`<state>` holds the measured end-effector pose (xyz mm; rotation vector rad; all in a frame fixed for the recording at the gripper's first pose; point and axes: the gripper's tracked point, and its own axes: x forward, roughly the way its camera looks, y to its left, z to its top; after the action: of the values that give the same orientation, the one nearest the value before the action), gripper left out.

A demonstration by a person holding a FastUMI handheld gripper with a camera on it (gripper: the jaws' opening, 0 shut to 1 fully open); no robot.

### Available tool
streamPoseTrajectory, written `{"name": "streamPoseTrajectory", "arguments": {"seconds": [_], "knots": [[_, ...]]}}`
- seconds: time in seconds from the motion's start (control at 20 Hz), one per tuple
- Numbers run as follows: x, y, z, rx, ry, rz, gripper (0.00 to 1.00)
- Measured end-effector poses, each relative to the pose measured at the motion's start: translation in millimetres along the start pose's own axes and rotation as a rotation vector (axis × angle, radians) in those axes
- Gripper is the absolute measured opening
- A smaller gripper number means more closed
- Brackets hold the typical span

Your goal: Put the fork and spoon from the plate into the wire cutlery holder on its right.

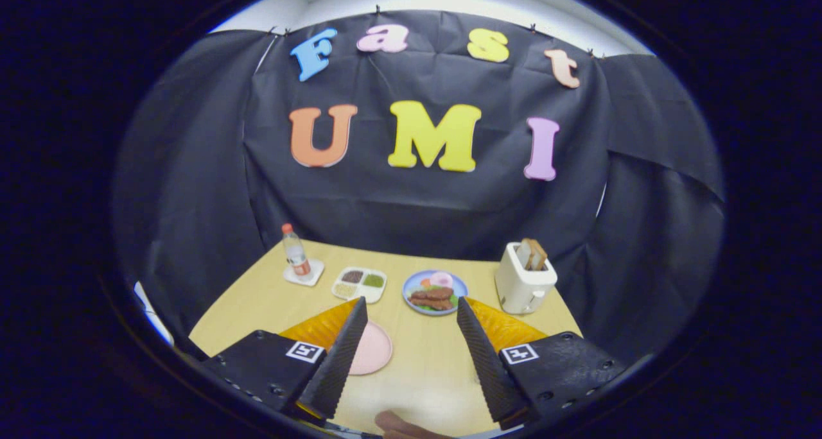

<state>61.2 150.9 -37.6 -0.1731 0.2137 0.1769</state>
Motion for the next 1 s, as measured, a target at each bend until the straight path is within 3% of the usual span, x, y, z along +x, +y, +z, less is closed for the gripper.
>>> {"name": "streamPoseTrajectory", "arguments": {"seconds": [0.25, 0.4, 0.65, 0.75, 1.0], "knots": [[-39, -17, 59, -0.01, -0.307, -0.158, 0.88], [-54, 3, 79, -0.016, -0.416, -0.151, 0.88], [-61, 4, 83, 0.007, -0.431, -0.148, 0.91], [-59, 13, 81, 0.024, -0.429, -0.084, 0.92], [-44, 8, 61, 0.051, -0.339, -0.134, 0.95]]}}
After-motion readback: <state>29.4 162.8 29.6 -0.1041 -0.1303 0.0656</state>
